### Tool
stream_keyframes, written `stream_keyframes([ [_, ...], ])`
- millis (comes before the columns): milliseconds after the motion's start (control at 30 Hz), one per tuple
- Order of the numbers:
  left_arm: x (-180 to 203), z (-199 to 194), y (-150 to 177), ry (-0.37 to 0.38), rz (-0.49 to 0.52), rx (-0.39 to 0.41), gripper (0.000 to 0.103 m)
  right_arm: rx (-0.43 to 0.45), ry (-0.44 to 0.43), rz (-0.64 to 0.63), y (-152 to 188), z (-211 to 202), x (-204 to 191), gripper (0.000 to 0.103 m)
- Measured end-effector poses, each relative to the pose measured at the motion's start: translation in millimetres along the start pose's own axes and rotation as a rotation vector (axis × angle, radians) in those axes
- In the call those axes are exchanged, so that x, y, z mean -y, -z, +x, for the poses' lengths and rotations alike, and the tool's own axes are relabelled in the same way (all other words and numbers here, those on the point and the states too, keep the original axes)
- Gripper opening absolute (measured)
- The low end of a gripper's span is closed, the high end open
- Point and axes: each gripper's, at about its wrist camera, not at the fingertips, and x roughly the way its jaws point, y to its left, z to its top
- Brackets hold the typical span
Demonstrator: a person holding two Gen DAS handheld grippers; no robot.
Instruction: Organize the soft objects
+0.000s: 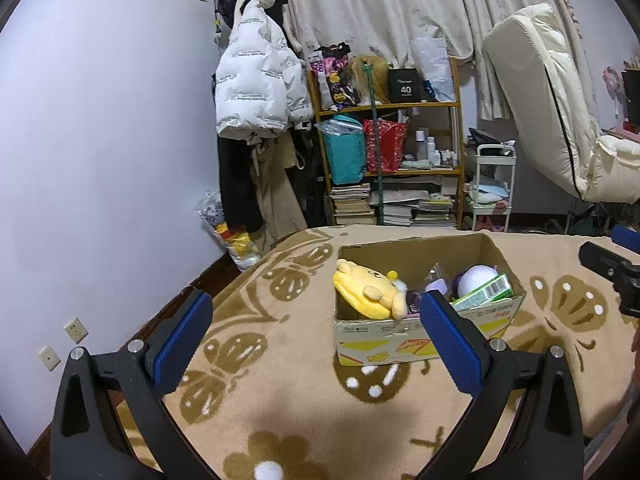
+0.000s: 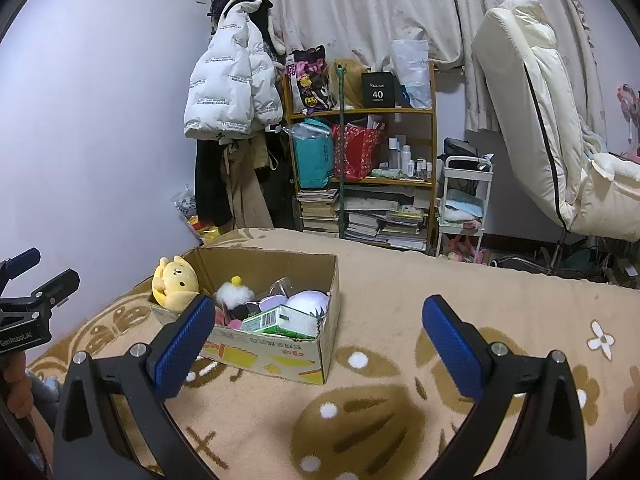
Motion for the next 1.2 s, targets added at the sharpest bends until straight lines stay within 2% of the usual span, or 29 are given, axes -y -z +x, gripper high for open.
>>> stream_keyframes([
  [1200,-7.1,3.1,1.1,-0.004,-0.009,0.000,0.102,-0.006,0.010,-0.008,-1.1,1.4,3.2,0.103],
])
